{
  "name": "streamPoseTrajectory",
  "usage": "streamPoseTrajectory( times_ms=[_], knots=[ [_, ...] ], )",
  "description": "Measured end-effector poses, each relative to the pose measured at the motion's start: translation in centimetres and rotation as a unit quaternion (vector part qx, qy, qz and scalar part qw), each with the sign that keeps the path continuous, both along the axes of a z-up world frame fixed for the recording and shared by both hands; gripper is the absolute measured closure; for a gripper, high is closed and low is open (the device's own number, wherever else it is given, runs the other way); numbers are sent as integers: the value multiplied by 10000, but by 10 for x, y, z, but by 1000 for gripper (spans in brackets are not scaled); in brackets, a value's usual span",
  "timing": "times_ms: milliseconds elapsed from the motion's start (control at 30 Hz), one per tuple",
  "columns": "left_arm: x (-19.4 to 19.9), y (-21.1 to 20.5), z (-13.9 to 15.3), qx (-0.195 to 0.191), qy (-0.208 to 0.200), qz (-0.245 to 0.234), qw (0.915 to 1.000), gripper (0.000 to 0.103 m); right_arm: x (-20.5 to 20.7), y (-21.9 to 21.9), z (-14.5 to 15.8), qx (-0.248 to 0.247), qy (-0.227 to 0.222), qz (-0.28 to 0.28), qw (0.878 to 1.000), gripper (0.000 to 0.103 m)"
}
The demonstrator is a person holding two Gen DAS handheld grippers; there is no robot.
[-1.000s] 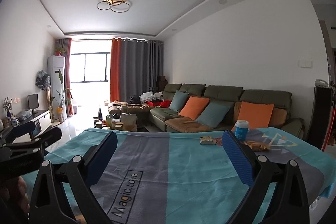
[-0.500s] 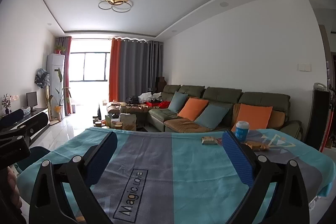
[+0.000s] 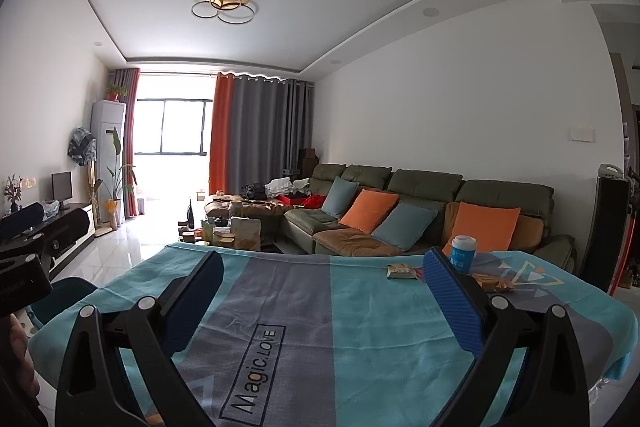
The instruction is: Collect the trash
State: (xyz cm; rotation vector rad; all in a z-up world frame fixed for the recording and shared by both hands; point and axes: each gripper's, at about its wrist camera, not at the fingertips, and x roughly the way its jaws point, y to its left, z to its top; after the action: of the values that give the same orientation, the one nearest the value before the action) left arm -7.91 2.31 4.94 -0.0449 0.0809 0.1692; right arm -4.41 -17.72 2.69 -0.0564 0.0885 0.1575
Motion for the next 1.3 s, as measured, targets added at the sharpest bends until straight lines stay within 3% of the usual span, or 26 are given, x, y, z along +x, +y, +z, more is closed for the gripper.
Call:
streamPoseTrajectory(
  times_ms=[1300],
  knots=[
    [-1, -12, -4, 90, 89, -230, 9997, 5, -1, -1, -3, 21, 29, 38, 10000, 7]
  ],
)
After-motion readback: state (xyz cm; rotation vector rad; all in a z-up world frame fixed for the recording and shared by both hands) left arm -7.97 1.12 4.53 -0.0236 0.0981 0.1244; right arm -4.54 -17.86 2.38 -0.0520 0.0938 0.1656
